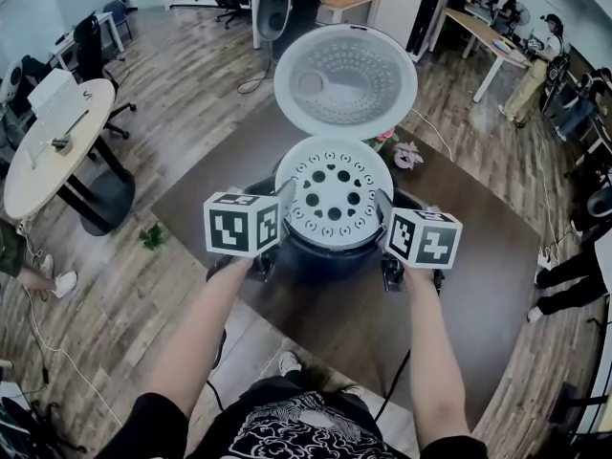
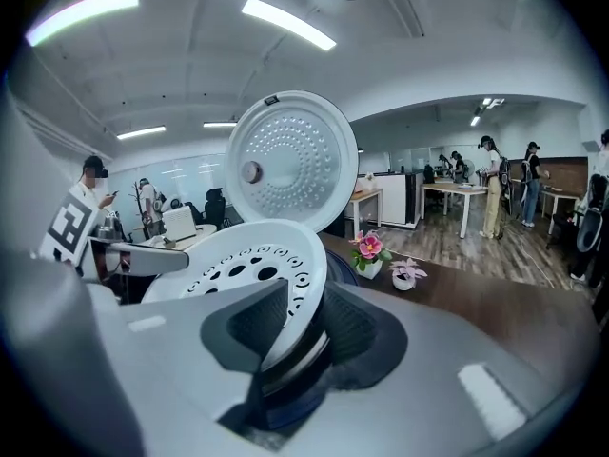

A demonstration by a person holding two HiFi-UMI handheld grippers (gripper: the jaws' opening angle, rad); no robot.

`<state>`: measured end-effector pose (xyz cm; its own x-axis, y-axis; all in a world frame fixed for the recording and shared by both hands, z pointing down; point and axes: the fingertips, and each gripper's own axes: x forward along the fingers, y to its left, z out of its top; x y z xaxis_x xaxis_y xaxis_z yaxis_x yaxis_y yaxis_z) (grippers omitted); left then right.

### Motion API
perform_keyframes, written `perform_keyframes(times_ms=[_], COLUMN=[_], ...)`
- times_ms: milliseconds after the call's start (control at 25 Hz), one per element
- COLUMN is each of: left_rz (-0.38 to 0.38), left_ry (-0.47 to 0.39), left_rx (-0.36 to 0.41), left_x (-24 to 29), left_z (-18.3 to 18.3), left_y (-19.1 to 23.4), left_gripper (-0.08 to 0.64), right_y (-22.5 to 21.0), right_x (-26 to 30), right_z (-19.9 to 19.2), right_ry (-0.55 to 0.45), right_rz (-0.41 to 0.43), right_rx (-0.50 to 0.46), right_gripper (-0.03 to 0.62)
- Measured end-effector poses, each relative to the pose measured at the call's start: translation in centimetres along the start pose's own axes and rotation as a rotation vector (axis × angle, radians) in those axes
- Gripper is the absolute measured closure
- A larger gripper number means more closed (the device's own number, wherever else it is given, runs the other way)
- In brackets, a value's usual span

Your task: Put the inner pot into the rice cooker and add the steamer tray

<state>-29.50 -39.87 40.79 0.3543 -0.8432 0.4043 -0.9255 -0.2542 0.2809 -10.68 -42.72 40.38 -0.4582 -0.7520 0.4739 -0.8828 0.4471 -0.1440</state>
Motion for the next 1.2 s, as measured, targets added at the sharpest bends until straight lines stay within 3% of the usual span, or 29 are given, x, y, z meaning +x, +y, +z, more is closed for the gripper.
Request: perform_keyframes(times_ms=[480,720,880,1200], left_rz=[-0.004,-0.008,-0.048,-0.193], left_ry=[-0.013,-0.060,-0.098,-0.123], left_rx=[0.019,0.077,0.143,0.249], left_x=[-0.2,-1.0,-1.4,-0.3], left_z=[-0.2,1.2,2.6,3.5], left_y=[-0.2,-1.3,-4.5,-15.1], left_gripper=[0.420,0.420,0.420,0.420], right_y=[-0.2,-0.3,-1.7,-6.6], right_x=[-0.4,-2.1,-4.9,-12.2], right_z=[-0.5,-0.3,-0.1,-0.9], right_ry=[-0.018,-0.067,-0.109,-0.156], right_rz=[-0.019,-0.029,-0.052,-0.120], right_rx=[-0.014,-0.013,-0.002,0.022], right_gripper=[0.446,0.445,0.445,0.468])
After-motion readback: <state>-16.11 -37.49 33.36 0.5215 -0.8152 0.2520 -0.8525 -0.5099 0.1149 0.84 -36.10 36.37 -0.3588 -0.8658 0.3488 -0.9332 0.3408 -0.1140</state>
